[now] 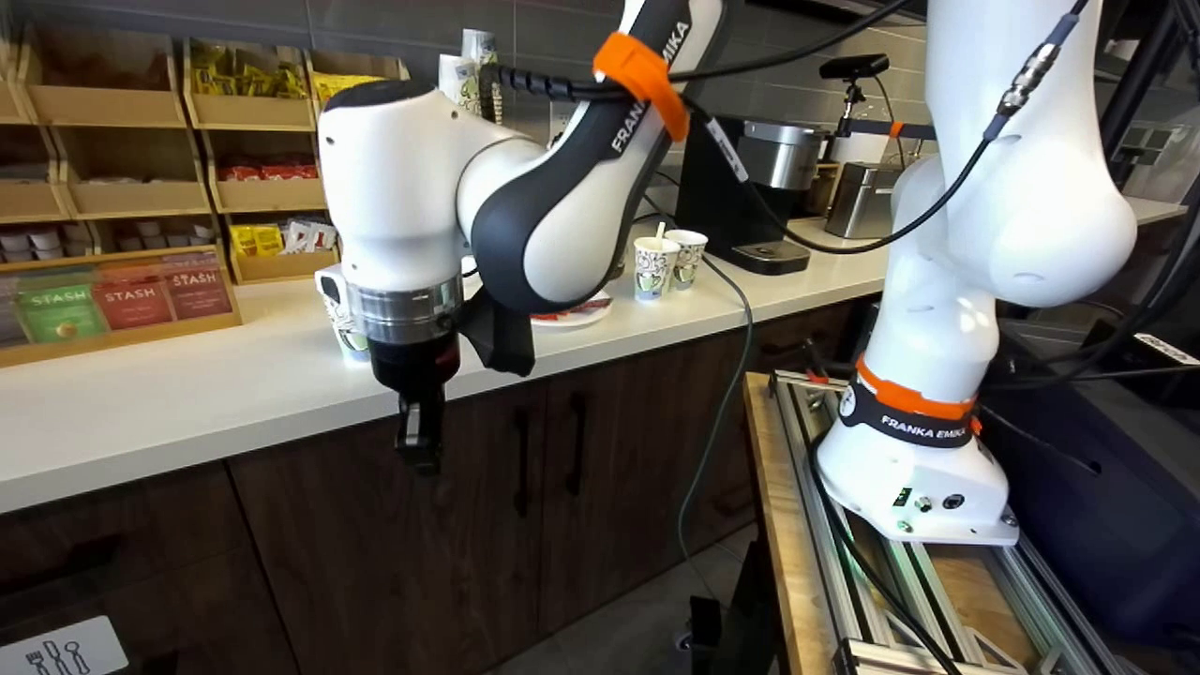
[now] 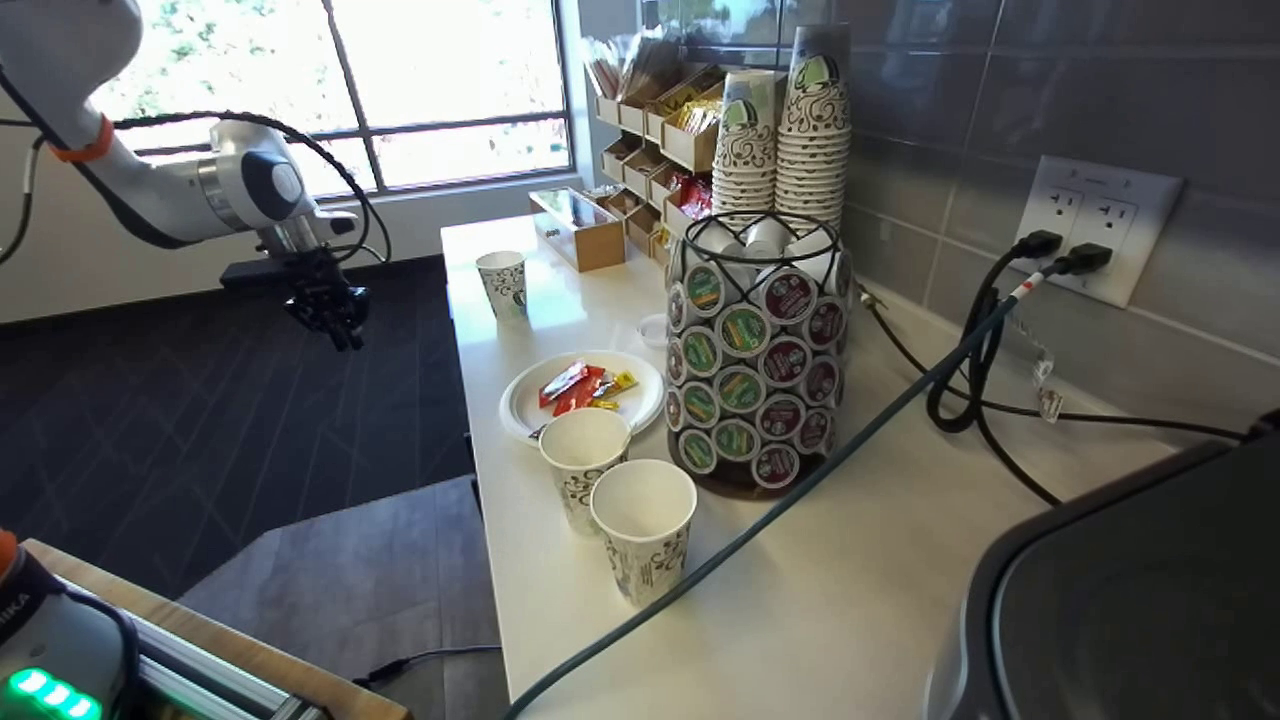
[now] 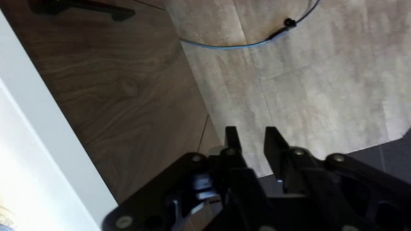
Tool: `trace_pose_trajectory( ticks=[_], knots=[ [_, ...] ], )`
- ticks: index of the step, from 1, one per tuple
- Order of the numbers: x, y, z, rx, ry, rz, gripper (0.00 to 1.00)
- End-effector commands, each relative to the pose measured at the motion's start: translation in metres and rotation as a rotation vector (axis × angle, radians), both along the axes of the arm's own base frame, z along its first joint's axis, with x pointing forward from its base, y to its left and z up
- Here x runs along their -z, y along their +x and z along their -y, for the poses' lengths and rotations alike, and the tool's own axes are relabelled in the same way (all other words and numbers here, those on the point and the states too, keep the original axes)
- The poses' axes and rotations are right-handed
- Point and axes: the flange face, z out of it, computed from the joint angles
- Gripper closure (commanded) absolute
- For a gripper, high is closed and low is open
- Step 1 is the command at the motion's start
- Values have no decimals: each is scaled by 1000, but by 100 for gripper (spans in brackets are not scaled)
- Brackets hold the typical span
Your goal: Close the cabinet door
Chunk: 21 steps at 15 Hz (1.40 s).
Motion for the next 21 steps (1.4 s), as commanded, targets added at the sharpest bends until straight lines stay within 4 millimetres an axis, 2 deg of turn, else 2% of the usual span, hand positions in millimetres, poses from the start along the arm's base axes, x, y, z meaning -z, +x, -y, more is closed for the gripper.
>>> trace_pose_trajectory(
  ticks=[1,6,7,9,14,18,19,21],
  knots=[
    [-32,-22,17,61,145,3,41],
    [-83,-39,49,187,281,33,3],
    [-99,-48,57,209,300,55,0],
    [-129,-62,69,255,337,79,0],
    [-191,-112,106,397,197,100,0],
    [-238,-153,125,523,102,173,0],
    [-226,-125,119,473,133,127,0],
    [-243,-141,122,498,123,167,0]
  ],
)
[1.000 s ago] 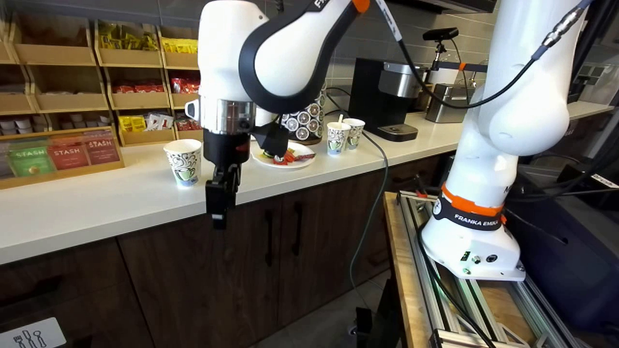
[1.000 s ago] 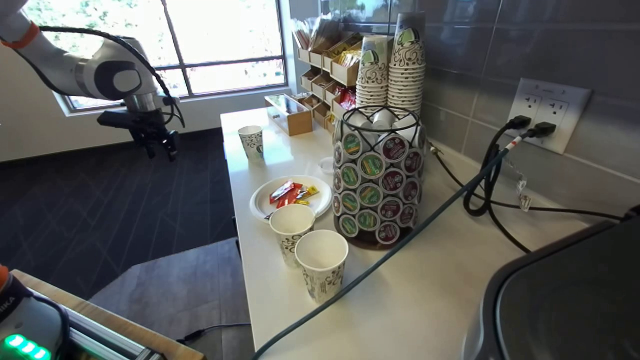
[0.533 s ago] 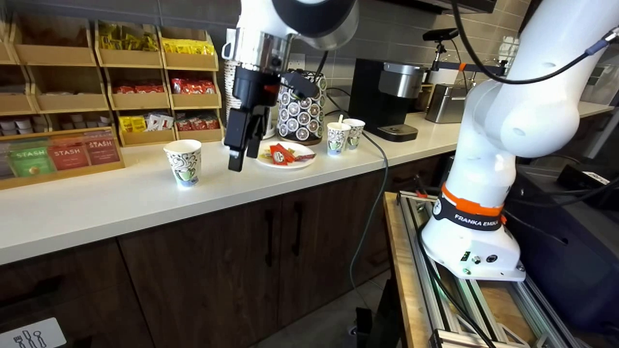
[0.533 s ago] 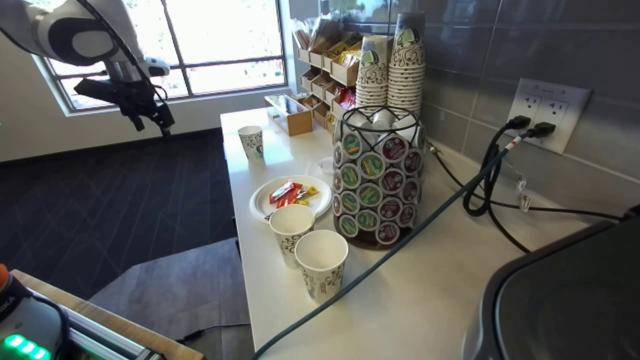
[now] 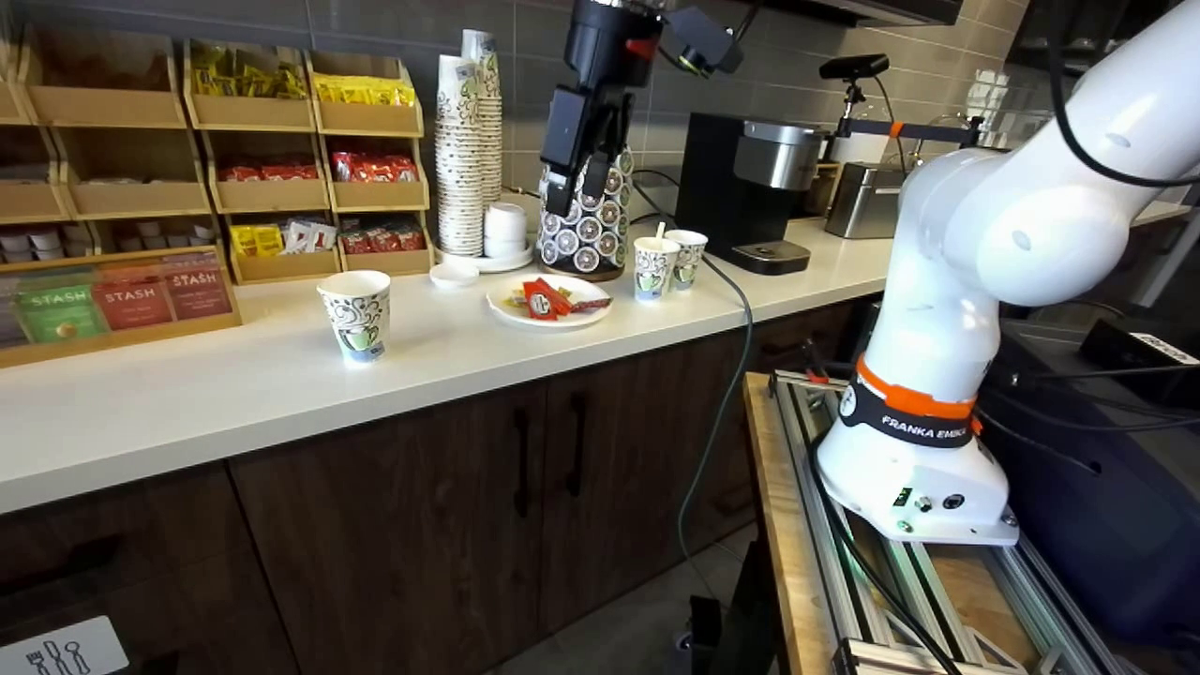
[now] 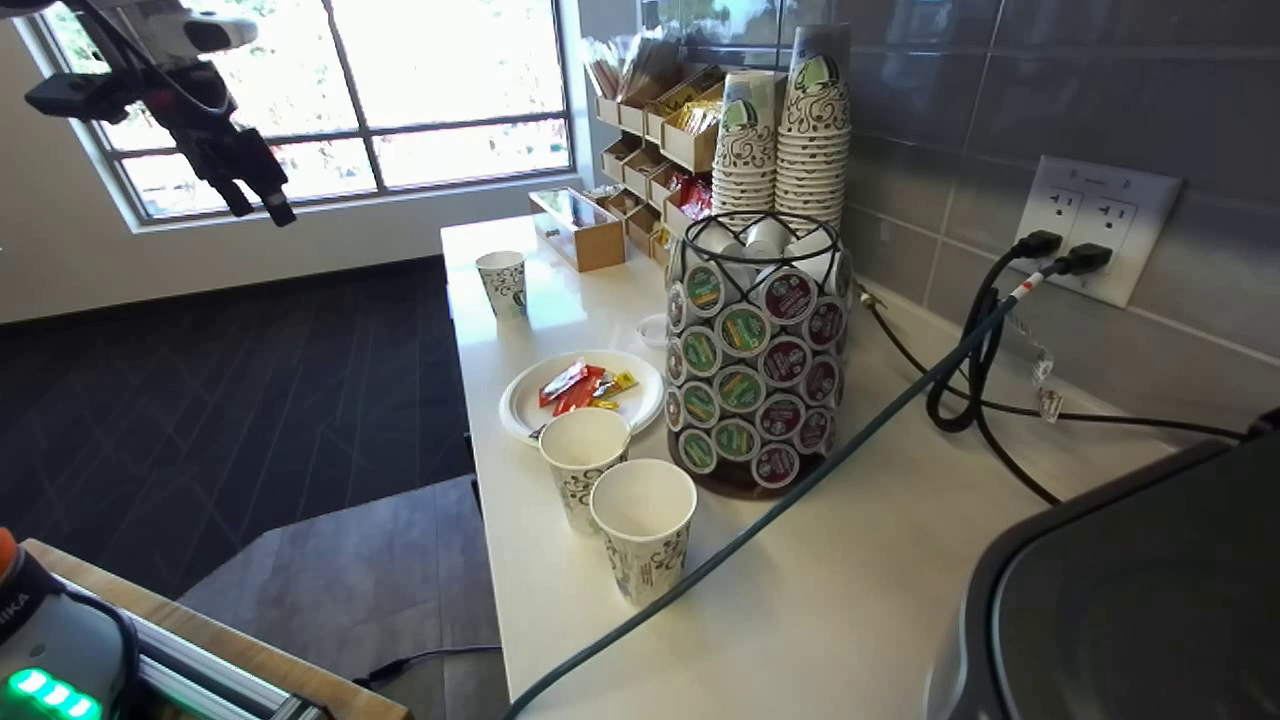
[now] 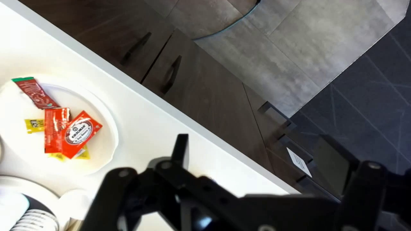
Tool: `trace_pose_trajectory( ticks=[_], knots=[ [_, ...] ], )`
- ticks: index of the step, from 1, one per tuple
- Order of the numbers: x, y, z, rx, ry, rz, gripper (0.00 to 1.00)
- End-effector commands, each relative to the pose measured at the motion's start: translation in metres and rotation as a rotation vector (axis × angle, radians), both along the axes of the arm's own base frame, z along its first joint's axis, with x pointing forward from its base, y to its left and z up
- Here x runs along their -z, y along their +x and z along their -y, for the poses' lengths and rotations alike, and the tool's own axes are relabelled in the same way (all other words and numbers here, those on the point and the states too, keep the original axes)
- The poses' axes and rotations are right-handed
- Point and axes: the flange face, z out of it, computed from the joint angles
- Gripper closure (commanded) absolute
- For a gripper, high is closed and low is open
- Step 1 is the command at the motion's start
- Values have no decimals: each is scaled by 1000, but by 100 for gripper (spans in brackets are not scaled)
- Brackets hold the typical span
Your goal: Close the cabinet door
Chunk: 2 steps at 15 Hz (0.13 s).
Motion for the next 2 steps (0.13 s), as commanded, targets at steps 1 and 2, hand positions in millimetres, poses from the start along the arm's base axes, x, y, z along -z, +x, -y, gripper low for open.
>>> trace_pose_trajectory(
  ticks=[1,2],
  knots=[
    [-3,-4,1,5,-3,9,0],
    [-3,-7,1,8,-4,13,0]
  ],
)
